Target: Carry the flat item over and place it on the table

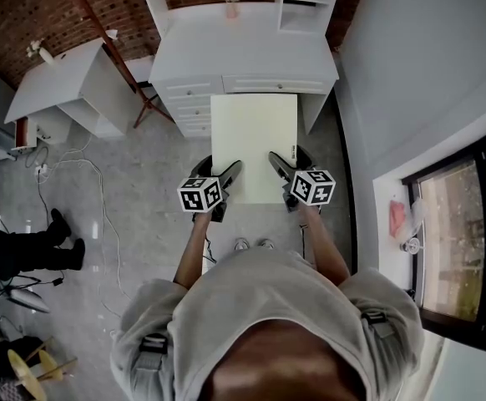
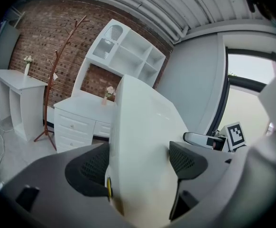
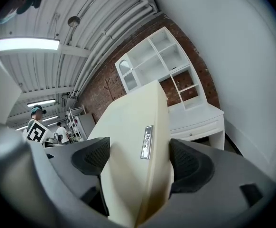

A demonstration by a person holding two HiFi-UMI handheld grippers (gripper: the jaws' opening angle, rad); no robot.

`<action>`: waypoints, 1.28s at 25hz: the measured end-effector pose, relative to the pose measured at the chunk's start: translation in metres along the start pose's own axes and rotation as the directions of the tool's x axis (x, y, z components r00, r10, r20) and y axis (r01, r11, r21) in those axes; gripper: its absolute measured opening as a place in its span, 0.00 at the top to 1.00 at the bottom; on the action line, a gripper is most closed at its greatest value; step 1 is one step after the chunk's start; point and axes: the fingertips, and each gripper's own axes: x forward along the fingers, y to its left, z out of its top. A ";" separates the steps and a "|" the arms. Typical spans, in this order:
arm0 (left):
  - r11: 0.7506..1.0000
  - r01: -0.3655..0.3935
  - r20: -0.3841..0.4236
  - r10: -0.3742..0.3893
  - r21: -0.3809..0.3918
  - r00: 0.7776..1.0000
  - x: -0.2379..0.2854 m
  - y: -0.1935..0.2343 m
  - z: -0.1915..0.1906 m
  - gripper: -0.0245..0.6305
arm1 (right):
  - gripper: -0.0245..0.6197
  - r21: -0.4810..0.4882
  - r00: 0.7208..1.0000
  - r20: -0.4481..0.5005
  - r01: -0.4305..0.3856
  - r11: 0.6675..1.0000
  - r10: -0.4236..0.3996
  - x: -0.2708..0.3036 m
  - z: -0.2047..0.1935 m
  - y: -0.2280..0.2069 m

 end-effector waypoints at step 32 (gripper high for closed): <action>0.997 0.073 -0.021 -0.072 0.017 0.997 -0.003 0.073 0.022 0.34 | 0.35 0.005 0.998 0.011 0.069 0.998 -0.069 0.057 -0.008 0.037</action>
